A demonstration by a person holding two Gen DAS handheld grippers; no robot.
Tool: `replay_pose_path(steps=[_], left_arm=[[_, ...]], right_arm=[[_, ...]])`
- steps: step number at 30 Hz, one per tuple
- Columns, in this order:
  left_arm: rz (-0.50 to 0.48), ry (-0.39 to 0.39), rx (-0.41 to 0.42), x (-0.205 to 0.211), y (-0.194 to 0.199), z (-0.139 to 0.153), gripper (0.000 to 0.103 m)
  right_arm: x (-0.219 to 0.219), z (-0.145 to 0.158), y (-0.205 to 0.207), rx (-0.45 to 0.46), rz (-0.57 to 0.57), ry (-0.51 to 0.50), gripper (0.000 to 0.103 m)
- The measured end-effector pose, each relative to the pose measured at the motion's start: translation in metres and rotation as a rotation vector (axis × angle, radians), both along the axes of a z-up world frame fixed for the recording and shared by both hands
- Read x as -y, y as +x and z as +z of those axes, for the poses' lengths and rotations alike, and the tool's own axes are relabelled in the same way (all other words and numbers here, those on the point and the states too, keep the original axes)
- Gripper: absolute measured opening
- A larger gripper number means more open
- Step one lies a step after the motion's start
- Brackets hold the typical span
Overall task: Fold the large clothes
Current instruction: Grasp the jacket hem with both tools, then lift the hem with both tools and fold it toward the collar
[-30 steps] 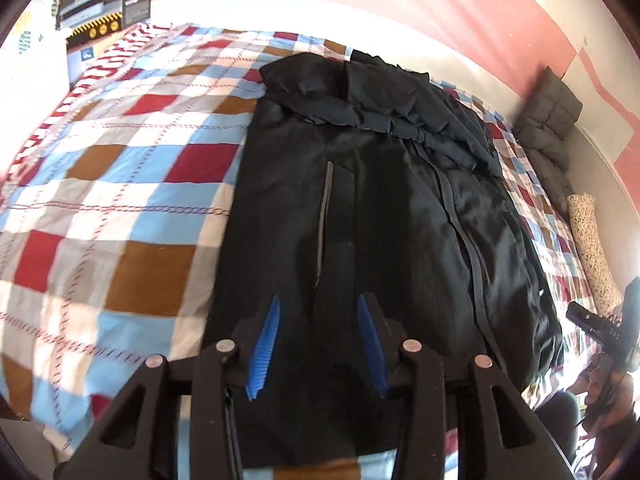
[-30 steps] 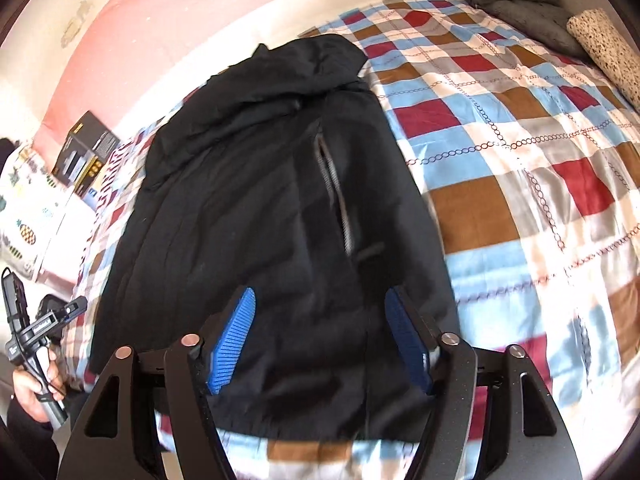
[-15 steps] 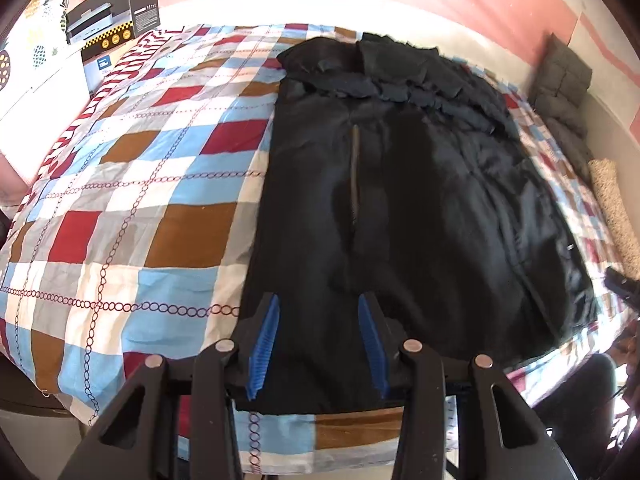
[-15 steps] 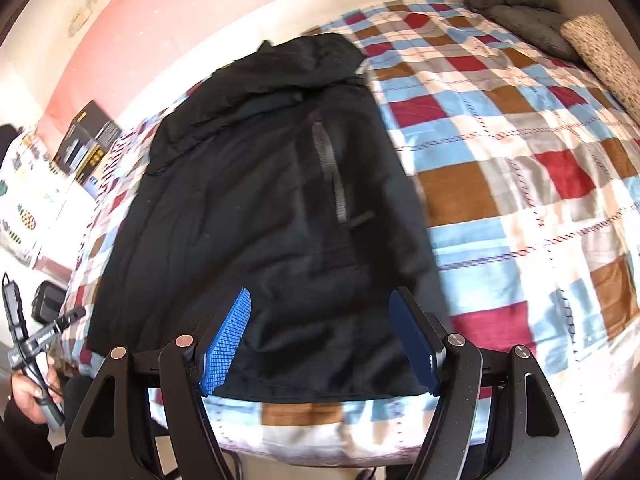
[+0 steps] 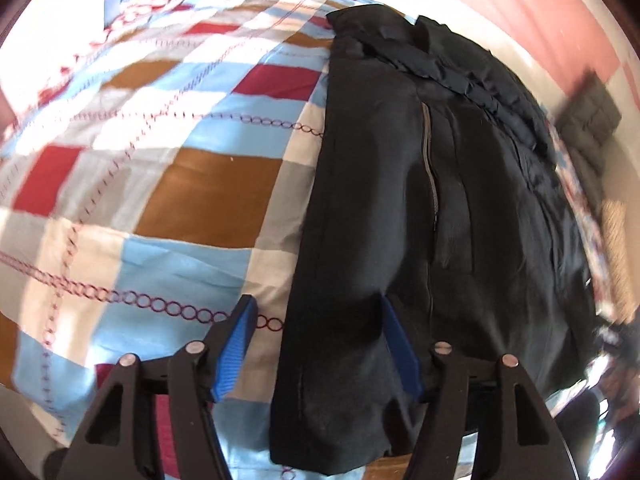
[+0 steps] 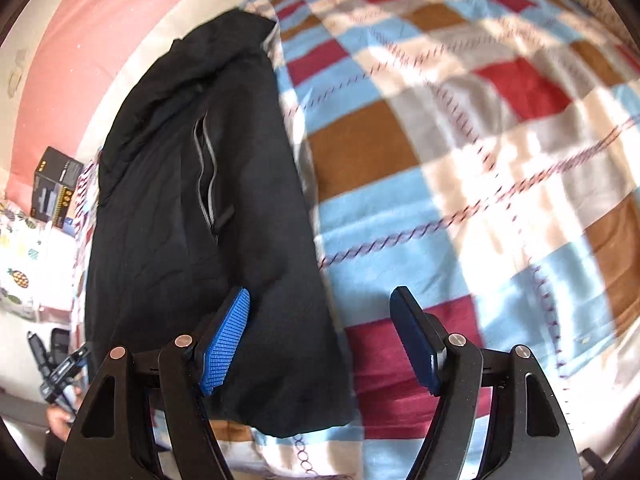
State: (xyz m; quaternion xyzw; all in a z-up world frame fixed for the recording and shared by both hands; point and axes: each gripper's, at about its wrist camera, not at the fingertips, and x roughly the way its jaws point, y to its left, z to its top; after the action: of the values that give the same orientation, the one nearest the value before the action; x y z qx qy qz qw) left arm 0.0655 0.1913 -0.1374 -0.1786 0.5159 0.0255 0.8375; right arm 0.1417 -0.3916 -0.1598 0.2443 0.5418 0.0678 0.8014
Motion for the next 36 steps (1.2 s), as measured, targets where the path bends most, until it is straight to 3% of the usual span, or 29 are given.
replay_pose_path(steps=[4,8,11,13,15,16,17,20,22,24,27,30,36], left_arm=[[-0.016,-0.041,0.004,0.005,-0.004,-0.002,0.067],[-0.059,-0.078,0.003,0.015,-0.013,-0.002,0.067],[-0.071,-0.061,0.003,0.017,-0.013,-0.003,0.067],[-0.058,-0.068,-0.007,0.016,-0.011,-0.006,0.066],[-0.052,-0.053,-0.015,0.017,-0.010,-0.005,0.057],[-0.056,-0.039,-0.019,0.018,-0.011,-0.003,0.053],[-0.061,-0.030,-0.020,0.019,-0.011,-0.001,0.046],[-0.074,-0.004,-0.018,0.023,-0.012,0.005,0.030],[-0.087,0.035,-0.013,0.027,-0.012,0.016,0.025],[-0.079,0.000,0.017,0.024,-0.013,0.031,0.019],[-0.062,-0.060,0.093,0.014,-0.020,0.061,0.018],[-0.062,-0.071,0.155,0.008,-0.030,0.089,0.016],[-0.070,-0.123,0.205,-0.006,-0.060,0.117,0.016]], right_arm=[[-0.007,-0.008,-0.003,-0.009,0.021,0.046,0.073],[-0.022,-0.011,-0.004,-0.036,0.089,0.178,0.074],[-0.039,-0.013,-0.005,-0.042,0.150,0.106,0.074],[-0.037,-0.018,-0.002,-0.054,0.119,0.129,0.074],[-0.036,-0.019,0.002,-0.066,0.091,0.137,0.068],[-0.037,-0.019,0.003,-0.075,0.084,0.122,0.059],[-0.040,-0.016,0.003,-0.076,0.096,0.096,0.040],[-0.052,-0.006,0.000,-0.045,0.142,0.081,0.027],[-0.054,0.001,-0.002,-0.028,0.137,0.082,0.025],[-0.055,0.013,-0.006,-0.002,0.134,0.095,0.023],[-0.053,0.040,-0.014,0.059,0.152,0.106,0.022],[-0.053,0.066,-0.023,0.109,0.185,0.091,0.022],[-0.052,0.093,-0.057,0.146,0.191,0.120,0.021]])
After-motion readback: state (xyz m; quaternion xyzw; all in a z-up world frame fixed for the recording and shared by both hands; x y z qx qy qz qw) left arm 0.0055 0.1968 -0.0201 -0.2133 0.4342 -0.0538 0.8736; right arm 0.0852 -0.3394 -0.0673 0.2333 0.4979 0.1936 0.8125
